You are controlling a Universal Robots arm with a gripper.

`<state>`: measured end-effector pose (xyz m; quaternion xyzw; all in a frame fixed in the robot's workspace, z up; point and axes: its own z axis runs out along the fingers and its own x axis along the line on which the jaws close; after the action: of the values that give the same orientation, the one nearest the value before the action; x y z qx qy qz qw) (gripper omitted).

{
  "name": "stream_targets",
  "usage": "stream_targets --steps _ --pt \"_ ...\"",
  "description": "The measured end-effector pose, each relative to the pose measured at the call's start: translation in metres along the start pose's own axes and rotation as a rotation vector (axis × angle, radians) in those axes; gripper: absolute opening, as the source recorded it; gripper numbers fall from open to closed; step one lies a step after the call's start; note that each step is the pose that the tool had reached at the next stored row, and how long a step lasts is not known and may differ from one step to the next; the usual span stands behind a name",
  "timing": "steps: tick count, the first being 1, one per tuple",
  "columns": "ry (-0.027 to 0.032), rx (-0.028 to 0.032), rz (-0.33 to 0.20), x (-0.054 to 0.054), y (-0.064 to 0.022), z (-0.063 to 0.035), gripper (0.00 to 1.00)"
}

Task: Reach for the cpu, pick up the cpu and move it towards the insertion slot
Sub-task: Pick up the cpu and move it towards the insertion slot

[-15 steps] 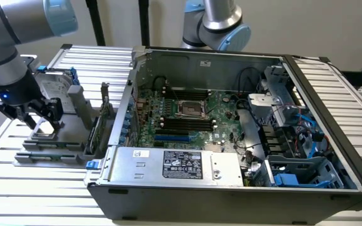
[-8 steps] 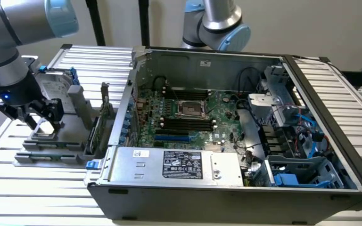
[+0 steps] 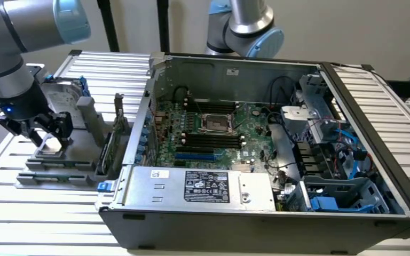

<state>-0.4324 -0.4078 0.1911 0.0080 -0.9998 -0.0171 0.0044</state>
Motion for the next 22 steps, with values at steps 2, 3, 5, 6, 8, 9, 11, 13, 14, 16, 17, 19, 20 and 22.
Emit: stream_targets --steps 2,3,5,6,8,9,11,13,14,16,17,19,20,22 --pt "0.0012 0.0000 0.000 0.0000 0.0005 0.0010 0.65" --pt "0.0017 0.0001 0.001 0.0000 0.0008 0.0013 0.65" --pt "0.0024 0.0000 0.001 0.0000 0.0010 0.0019 0.65" --pt "0.0026 0.0000 0.001 0.0000 0.0011 0.0022 0.65" --pt "0.0032 0.0000 0.002 0.0001 0.0013 0.0026 0.65" --pt "0.0033 0.0000 0.003 0.0002 0.0014 0.0028 0.65" --pt "0.0031 -0.0001 0.005 0.0005 0.0016 0.0033 0.65" --pt "0.0030 -0.0002 0.007 0.0007 0.0017 0.0036 0.65" --pt "0.0031 -0.0001 0.008 0.0009 0.0017 0.0038 0.65" --pt "0.0030 -0.0002 0.010 0.0011 0.0017 0.0041 0.65" --pt "0.0031 -0.0001 0.010 0.0011 0.0017 0.0042 0.65" --pt "0.0043 -0.0001 0.010 0.0003 0.0015 0.0049 0.65" --pt "0.0043 -0.0001 0.010 0.0002 0.0015 0.0049 0.65" --pt "0.0044 -0.0001 0.009 0.0002 0.0013 0.0048 0.65"
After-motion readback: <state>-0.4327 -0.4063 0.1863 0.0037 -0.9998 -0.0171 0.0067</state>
